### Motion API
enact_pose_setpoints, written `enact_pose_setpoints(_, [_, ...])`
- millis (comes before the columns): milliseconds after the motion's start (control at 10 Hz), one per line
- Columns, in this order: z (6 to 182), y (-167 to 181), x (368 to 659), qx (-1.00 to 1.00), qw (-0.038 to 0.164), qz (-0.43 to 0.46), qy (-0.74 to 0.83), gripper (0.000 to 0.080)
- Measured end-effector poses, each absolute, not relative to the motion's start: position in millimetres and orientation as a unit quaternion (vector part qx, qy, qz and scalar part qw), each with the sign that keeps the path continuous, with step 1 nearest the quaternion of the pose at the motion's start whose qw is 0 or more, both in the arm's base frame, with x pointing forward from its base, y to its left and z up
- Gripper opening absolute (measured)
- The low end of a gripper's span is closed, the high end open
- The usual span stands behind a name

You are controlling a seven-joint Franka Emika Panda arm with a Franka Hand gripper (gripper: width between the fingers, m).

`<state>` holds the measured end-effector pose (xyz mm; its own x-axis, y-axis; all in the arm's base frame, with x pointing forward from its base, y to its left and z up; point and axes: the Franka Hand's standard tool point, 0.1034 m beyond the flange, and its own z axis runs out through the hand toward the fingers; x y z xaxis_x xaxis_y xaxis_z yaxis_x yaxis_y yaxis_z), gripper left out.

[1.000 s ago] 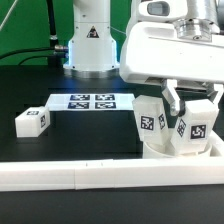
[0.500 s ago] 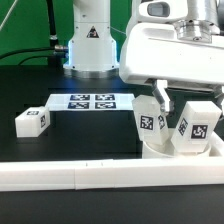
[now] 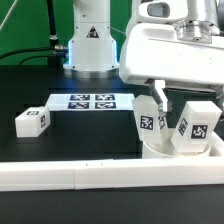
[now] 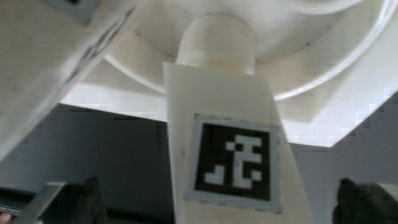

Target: Assemble stool

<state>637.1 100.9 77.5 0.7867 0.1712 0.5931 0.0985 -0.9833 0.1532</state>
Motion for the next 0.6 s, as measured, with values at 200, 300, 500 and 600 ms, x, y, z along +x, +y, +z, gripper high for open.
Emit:
enact_pose_setpoints(200, [107.1,114,648,0.945,0.035,0.318,0.074,0.0649])
enact_pose_setpoints(300, [124.2,111,651,0.951,0.024,0.299,0.075,0.0649])
enact_pose_setpoints(500, [139.4,93,655,0.959,0.008,0.273,0.078,0.0649])
enact_pose_setpoints(600, [139.4,86,655,0.975,-0.004,0.21,0.077,0.0649])
